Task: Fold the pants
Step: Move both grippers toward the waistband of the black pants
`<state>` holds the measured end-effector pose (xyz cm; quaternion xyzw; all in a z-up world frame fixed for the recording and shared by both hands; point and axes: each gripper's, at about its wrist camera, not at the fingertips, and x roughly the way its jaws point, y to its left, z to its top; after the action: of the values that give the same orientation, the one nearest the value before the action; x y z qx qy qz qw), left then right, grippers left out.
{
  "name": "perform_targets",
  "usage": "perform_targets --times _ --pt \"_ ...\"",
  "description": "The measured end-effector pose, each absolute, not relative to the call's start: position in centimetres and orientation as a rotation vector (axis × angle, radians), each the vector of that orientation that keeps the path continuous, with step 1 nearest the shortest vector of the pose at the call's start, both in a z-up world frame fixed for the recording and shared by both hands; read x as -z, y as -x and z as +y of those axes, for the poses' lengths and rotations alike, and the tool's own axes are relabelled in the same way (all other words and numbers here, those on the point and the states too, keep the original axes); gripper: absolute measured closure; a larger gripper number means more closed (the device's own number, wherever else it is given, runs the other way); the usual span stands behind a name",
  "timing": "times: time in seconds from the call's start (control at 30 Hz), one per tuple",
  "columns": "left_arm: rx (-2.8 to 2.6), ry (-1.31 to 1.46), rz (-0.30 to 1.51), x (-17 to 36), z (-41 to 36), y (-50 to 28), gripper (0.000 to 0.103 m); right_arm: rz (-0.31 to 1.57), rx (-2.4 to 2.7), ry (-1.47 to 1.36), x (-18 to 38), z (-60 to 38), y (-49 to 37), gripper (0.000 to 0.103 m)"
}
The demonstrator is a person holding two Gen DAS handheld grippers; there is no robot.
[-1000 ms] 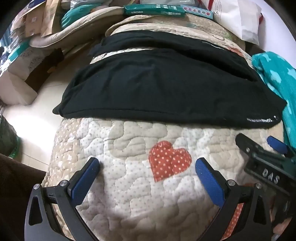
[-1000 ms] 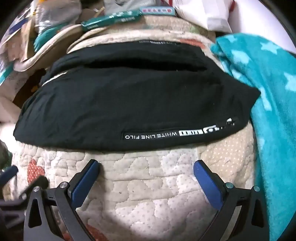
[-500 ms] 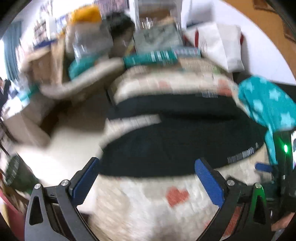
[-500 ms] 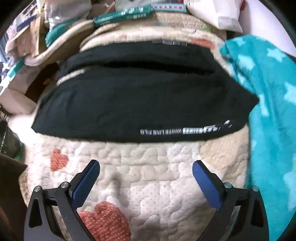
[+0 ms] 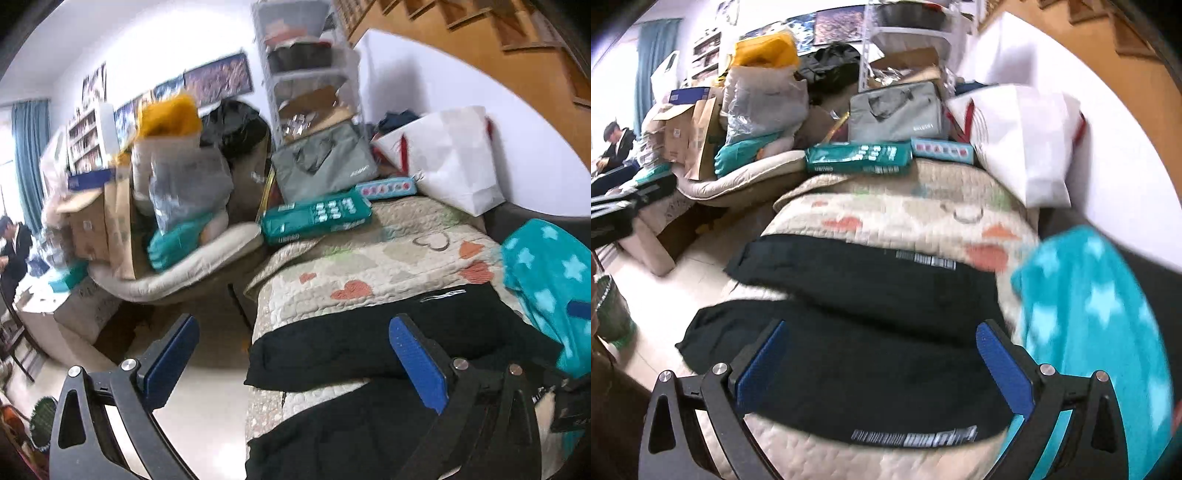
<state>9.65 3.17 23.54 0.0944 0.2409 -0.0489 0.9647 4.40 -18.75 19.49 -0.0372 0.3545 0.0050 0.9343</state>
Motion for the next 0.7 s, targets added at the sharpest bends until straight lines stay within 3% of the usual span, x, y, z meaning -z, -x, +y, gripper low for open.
perform_targets --times 0.3,0.5,0.7 --pt "0.197 0.005 0.753 -16.8 9.0 -19.8 0.004 0.964 -0.09 0.026 -16.7 -22.7 -16.0 0.005" --pt "0.214 0.087 0.897 -11.5 13.5 -27.4 0.01 1.053 -0.143 -0.039 -13.5 -24.7 -23.0 0.011" --pt "0.207 0.164 0.993 -6.6 15.1 -32.8 0.011 1.09 -0.22 -0.09 -10.7 -27.0 -28.5 0.018"
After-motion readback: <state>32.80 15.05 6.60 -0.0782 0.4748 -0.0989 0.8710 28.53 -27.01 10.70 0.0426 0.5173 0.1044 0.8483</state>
